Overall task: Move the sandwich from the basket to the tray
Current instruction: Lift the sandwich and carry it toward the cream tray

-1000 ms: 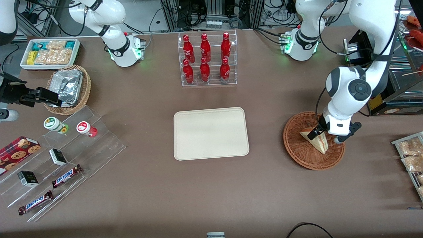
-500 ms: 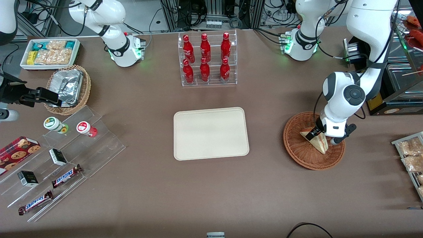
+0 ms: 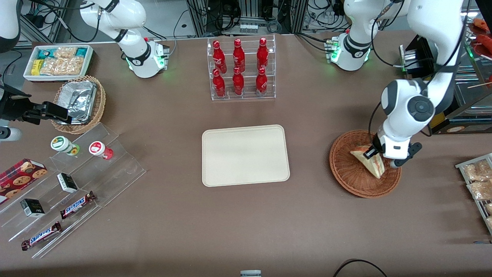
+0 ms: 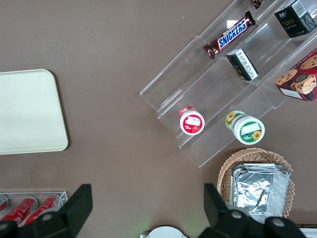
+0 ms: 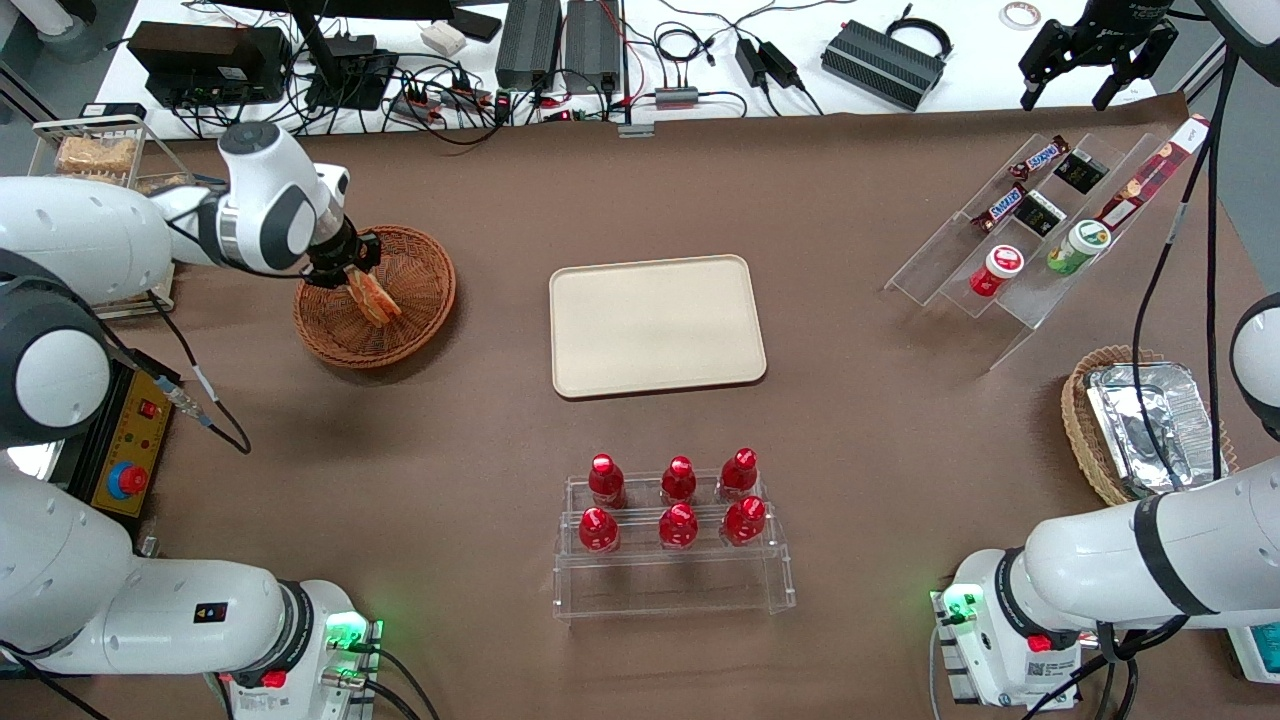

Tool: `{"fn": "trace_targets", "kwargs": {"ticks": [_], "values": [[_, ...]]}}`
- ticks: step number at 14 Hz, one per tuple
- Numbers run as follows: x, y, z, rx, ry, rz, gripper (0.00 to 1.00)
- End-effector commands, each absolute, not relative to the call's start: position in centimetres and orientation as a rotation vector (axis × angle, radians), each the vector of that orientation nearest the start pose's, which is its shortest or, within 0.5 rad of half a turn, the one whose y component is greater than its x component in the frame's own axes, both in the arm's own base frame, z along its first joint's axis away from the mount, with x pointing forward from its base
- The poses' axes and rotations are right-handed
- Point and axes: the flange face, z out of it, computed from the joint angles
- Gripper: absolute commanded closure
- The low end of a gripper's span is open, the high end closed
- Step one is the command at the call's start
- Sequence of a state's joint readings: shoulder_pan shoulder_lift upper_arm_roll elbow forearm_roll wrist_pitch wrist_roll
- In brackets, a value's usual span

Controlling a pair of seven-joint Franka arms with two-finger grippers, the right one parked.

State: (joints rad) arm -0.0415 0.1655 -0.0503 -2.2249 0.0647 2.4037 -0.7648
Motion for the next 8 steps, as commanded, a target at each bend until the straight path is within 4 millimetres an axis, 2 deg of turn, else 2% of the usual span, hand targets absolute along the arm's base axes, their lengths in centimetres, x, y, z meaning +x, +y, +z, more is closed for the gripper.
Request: {"fn": "trace_targets", "kwargs": {"ticks": [1,2,3,5,6,8], "values": [[55.2,-7.8,37.9,-2.964,-0.878,-0.042,1.0],[55.6,-9.5,40.2,-2.962,-0.844,-0.003,1.0],[55.6,-12.6,42.2,-2.972,-0.767,0.033,1.0],[55.4,-17.3,44.8,-2.992,-0.663,0.07,1.0],[54.8,-20.0,45.8,-3.015,-0.607,0.065,1.0],[52.8,-25.3,46.4,-3.048,-0.476,0.05,1.0]]}}
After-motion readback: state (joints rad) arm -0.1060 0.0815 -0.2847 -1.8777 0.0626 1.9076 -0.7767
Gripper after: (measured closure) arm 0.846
